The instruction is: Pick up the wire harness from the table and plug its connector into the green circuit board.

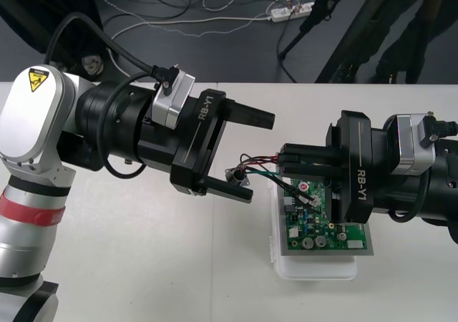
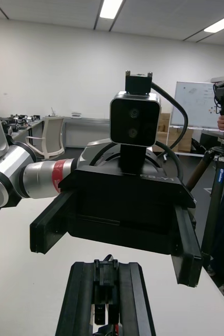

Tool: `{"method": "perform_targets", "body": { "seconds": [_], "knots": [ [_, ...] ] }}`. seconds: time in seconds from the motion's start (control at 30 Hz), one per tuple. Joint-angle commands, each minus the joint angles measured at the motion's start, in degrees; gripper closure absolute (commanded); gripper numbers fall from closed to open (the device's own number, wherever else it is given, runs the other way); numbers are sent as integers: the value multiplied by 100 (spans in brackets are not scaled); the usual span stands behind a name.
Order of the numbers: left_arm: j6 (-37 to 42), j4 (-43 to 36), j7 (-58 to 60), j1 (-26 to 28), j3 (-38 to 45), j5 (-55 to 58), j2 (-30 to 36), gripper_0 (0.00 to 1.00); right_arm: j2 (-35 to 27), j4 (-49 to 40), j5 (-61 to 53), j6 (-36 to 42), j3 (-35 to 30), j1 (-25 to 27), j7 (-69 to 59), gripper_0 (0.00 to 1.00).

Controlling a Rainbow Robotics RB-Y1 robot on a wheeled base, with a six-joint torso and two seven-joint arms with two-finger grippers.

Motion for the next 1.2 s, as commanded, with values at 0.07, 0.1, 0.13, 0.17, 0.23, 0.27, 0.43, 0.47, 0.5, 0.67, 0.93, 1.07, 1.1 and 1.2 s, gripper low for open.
{"method": "perform_targets", "body": {
  "seconds": [0.07,0.1,0.13,0.17,0.23,0.27,0.43,0.47,0.5,0.67,0.93,1.07,1.1,1.2],
  "knots": [
    [-165,-24,-135,-249,-112,-35,-129,10,-96,-222,-99,45,58,51,151,100],
    [-165,-24,-135,-249,-129,-35,-129,11,-96,-222,-99,45,58,51,151,100],
    [-147,-24,-153,-249,-147,-35,-129,11,-96,-231,-99,45,67,51,159,100],
    [-139,-24,-135,-249,-164,-35,-137,11,-96,-231,-99,45,67,51,151,100],
    [-103,-24,-135,-249,-191,-35,-129,12,-96,-222,-99,45,58,51,151,100],
    [-103,-24,-135,-249,-191,-35,-129,12,-96,-222,-99,45,58,51,151,100],
    [64,-24,-179,-258,-288,-35,-137,32,-96,-231,-99,45,58,51,159,100],
    [99,-24,-188,-258,-314,-35,-129,43,-96,-231,-90,45,58,51,151,100],
    [134,-24,-197,-276,-340,-35,-129,55,-96,-222,-99,45,67,51,151,100],
    [204,-6,-223,-311,-393,-35,-137,93,-96,-231,-90,45,67,51,151,100],
    [204,310,-311,-399,-463,106,-137,100,-96,-231,-99,45,67,51,151,100],
    [204,328,-346,-408,-463,132,-137,100,-96,-231,-99,45,67,51,151,100],
    [204,337,-346,-408,-463,141,-137,100,-96,-231,-99,45,58,51,151,100],
    [204,337,-346,-416,-446,176,-137,100,-96,-222,-99,45,67,51,151,100]
  ]
}}
